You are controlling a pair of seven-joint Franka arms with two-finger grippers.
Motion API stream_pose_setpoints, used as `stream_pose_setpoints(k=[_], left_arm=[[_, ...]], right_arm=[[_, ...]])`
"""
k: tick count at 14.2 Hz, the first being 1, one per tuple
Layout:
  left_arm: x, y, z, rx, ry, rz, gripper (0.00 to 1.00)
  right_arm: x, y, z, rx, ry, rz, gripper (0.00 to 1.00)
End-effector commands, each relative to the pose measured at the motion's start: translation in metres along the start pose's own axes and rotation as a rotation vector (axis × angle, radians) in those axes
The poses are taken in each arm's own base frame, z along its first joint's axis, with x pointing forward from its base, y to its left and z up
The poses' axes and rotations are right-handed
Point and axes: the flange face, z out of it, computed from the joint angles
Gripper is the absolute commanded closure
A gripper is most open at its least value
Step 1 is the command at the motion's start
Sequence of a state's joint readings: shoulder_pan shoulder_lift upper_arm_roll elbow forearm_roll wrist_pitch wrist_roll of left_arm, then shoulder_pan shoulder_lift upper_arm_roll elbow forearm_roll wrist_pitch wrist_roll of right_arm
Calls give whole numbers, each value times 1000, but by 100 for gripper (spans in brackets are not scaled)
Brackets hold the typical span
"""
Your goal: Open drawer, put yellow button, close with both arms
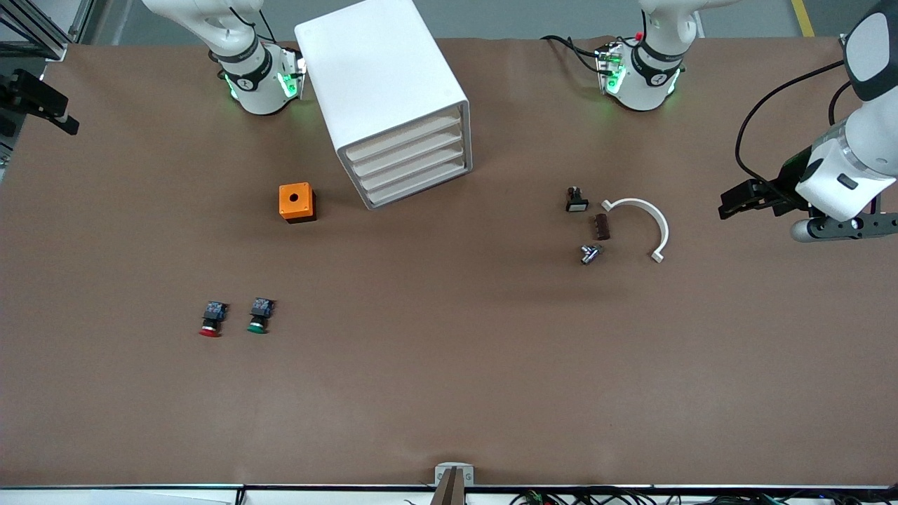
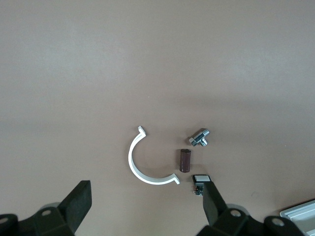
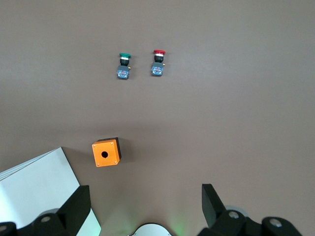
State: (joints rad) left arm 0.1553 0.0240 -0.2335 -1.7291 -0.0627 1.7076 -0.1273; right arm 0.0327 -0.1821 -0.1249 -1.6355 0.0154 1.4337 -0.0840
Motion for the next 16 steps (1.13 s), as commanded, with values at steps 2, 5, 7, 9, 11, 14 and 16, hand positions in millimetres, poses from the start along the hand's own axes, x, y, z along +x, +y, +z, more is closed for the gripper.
stream_pose_setpoints(k=[2,5,7,9,11,14,16], left_arm=[[3,3,-2,26,19,25,0],[3,1,-2,29,19,20,0],[5,-2,-5,30,26,15,0],[8,-10,-9,29,34,2,0],[8,-8,-10,25,37,5,0],[9,-2,-9,24,34,17,0],[10,-3,-16,22,47,11,0]], right_arm=[[-10,-2,-1,5,3,15,0],[-10,-3,-1,5,0,17,0],[-11,-2,-1,7,-3,18,0],[-10,-2,0,7,-1,18,0],[-10,-5,0,5,-2,14,0],[-10,-5,-1,4,3,20,0],[-10,-5,-1,4,3,45,0]])
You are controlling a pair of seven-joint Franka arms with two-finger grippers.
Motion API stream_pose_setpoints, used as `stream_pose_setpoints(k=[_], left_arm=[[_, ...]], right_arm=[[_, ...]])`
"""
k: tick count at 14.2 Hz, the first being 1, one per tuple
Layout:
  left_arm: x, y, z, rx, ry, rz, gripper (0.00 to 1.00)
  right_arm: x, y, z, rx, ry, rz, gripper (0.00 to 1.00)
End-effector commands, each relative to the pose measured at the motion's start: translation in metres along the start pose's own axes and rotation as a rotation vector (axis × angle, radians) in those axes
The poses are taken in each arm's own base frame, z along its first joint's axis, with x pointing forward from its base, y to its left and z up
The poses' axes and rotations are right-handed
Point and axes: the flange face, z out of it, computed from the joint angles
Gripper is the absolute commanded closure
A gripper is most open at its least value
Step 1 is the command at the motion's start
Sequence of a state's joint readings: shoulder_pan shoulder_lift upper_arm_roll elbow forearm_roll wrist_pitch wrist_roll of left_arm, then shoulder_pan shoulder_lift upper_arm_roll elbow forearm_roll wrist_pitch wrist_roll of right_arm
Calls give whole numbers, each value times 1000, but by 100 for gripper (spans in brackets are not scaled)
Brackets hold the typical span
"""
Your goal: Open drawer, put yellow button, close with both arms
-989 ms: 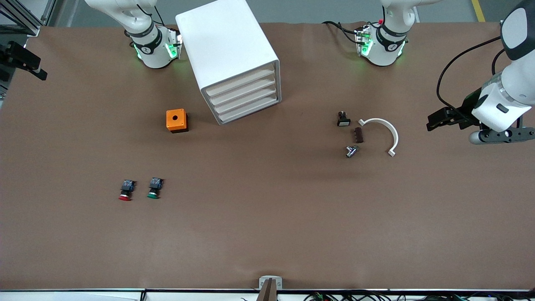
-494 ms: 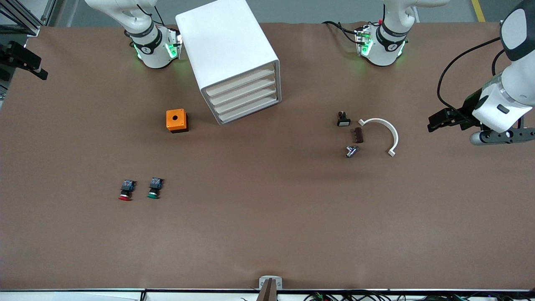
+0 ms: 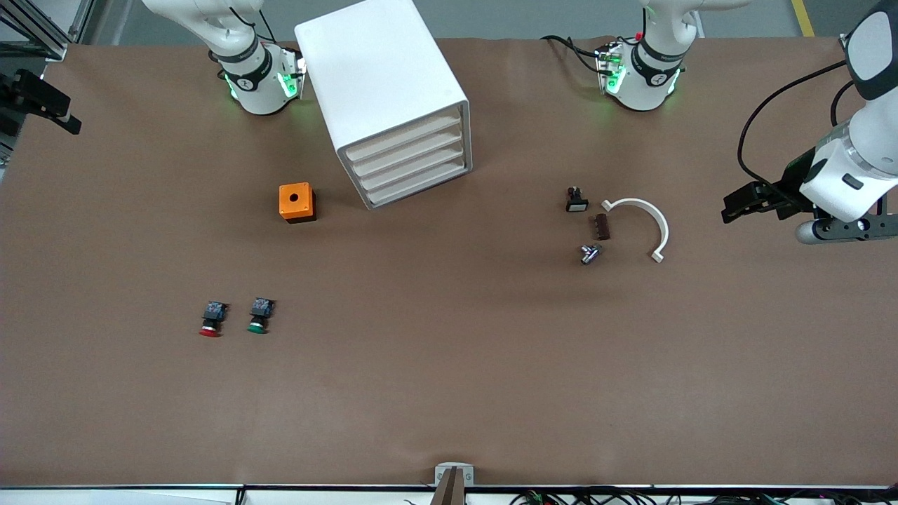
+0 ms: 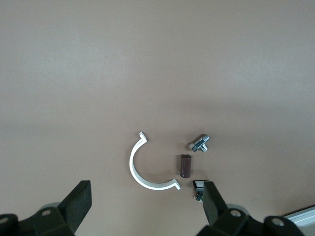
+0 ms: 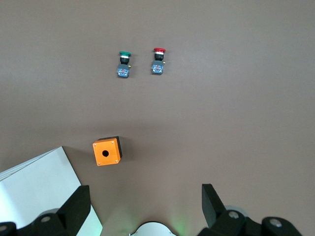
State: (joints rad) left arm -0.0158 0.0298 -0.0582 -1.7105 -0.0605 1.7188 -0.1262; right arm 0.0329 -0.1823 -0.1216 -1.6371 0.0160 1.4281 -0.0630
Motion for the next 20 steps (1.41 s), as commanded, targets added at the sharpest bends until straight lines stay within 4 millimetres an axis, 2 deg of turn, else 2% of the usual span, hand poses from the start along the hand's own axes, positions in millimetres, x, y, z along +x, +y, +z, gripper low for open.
stream_pose_setpoints(k=[1,4,7,10,15,20], left_arm=[[5,-2,-12,19,27,3,0],[2,-4,-26,17,36,-2,0],[-1,-4,-68,13,58,1,0],[-1,-3,-84,33,94,10,0],[-2,5,-87,50,102,27,0],[-2,0,-88,41,101,18,0]], right_arm=[[-9,-3,-1,4,8,27,0],[-6,-6,-5,1,42,21,0],[-6,1,-8,1,54,33,0],[-6,-2,-8,0,60,27,0],[-6,0,-8,-14,57,21,0],[-6,2,-7,-31,53,22,0]])
